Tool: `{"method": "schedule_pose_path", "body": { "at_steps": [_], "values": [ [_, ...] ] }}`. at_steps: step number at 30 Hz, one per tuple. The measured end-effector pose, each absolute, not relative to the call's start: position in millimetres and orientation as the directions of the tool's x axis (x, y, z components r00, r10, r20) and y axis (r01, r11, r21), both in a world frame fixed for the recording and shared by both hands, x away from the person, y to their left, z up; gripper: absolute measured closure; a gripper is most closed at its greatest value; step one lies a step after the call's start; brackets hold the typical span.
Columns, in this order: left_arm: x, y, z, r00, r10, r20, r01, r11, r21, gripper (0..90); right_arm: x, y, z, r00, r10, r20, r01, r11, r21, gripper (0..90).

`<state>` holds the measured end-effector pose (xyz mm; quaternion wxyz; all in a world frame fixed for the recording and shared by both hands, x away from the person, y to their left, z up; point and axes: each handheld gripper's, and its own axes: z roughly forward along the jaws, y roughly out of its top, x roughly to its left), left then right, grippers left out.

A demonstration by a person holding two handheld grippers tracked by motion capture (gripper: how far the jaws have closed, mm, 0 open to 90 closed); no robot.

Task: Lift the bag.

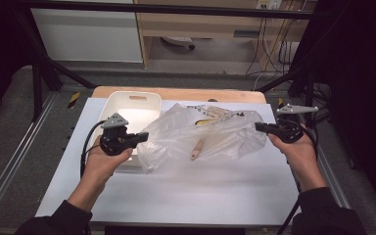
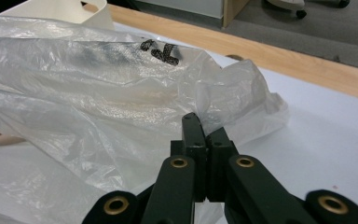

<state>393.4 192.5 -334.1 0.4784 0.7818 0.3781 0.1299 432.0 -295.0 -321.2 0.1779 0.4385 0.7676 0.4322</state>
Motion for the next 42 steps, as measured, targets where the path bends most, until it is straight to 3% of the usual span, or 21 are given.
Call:
{"method": "schedule_pose_path", "body": {
  "at_steps": [17,28,42],
  "values": [
    [351,187,-400,0.71,0.667,-0.225,0.521,-0.283,0.805,90.0,391,-293,-380,-0.542,0.825,0.156,0.573,0.227,0.788,90.0],
    [335,190,-420,0.714,0.653,-0.254,0.557,-0.31,0.771,90.0,367,-296,-415,-0.521,0.842,0.141,0.614,0.255,0.747,90.0],
    [327,186,-439,0.727,0.665,-0.17,0.546,-0.41,0.731,90.0,356,-294,-440,-0.526,0.843,0.116,0.656,0.315,0.686,90.0]
  ]
}}
